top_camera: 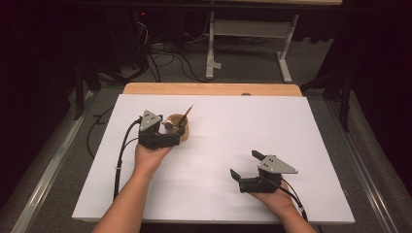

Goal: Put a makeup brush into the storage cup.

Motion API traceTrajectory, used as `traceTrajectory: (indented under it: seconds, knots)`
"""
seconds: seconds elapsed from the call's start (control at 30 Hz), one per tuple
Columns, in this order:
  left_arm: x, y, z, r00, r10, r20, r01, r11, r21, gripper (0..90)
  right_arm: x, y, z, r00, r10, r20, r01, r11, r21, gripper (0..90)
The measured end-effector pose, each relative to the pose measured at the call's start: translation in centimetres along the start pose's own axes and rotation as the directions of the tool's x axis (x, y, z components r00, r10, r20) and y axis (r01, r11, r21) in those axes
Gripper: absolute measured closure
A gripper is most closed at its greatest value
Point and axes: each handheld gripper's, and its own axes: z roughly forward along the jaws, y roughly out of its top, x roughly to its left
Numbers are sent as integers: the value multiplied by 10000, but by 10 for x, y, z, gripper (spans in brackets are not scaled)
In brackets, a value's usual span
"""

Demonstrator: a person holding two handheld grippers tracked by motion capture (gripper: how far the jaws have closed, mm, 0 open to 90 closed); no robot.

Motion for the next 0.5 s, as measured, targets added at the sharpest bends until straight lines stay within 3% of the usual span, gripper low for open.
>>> traceTrajectory:
  seconds: [0.5]
  knots:
    - [0, -17, -12, 9998, -190, 115, 187, 9996, 211, 54, 0, 1, -1, 10000, -5, -4, 5, 10000, -59, 13]
